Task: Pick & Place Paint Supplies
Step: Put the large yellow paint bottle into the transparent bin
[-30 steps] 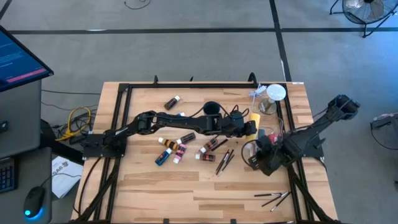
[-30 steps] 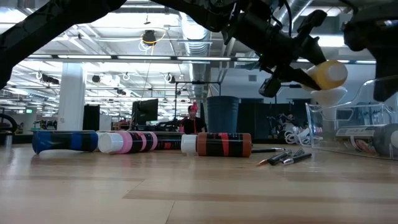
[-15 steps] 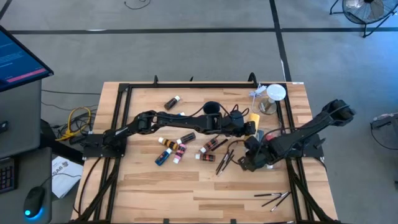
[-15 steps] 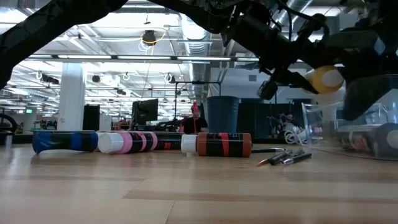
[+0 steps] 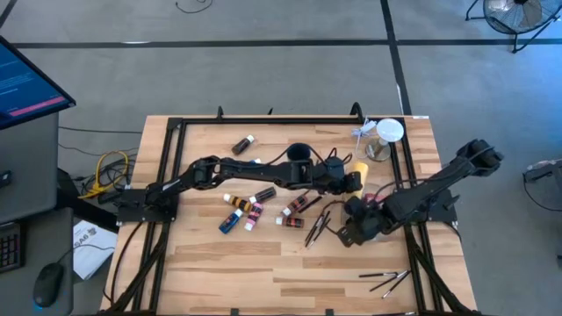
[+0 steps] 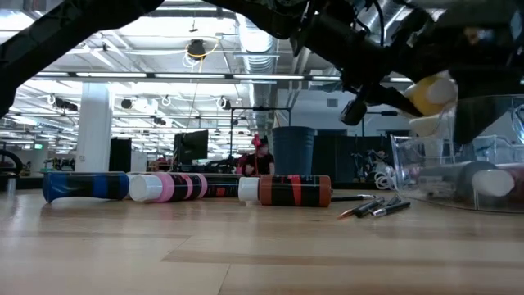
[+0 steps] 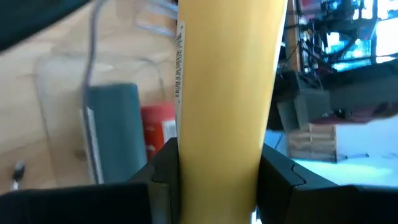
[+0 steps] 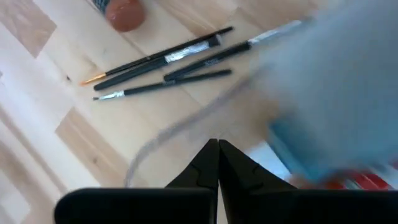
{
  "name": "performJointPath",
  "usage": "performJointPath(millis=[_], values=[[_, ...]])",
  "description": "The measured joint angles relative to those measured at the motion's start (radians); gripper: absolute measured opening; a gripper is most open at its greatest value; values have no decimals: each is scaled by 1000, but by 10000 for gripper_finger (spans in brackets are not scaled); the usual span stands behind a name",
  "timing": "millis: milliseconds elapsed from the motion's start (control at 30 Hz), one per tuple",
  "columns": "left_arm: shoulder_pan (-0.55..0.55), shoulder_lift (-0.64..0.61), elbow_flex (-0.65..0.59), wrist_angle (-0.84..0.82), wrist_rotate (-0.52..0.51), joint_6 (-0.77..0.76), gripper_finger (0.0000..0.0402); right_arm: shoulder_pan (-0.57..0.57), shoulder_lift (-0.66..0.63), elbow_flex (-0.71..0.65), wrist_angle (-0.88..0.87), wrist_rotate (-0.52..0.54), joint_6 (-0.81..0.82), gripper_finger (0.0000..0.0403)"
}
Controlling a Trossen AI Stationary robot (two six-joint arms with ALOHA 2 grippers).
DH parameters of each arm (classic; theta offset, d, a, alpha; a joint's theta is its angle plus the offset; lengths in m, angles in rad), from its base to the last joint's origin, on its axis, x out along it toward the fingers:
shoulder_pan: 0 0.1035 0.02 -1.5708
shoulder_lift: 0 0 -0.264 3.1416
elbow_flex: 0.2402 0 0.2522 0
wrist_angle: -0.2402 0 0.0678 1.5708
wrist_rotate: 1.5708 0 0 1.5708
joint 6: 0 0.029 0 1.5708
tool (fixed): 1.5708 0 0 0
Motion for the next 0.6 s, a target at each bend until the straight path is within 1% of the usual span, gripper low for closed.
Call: performJointPath(millis=[67,233,300,467,600], values=[[-9,0,0,-9,3,-16,110,20,-26,22,-63,0,32,0],[-20,-3,0,-15,3,-24,110,93,-114,88,-308,5,177,0],[-17,-3,0,-22,0,-23,110,124,-142,109,-388,29,234,0],[-16,-3,0,-44,-28,-24,110,174,-197,128,-494,87,327,0],[-17,-3,0,-74,-33,-24,110,163,-193,128,-582,154,357,0]])
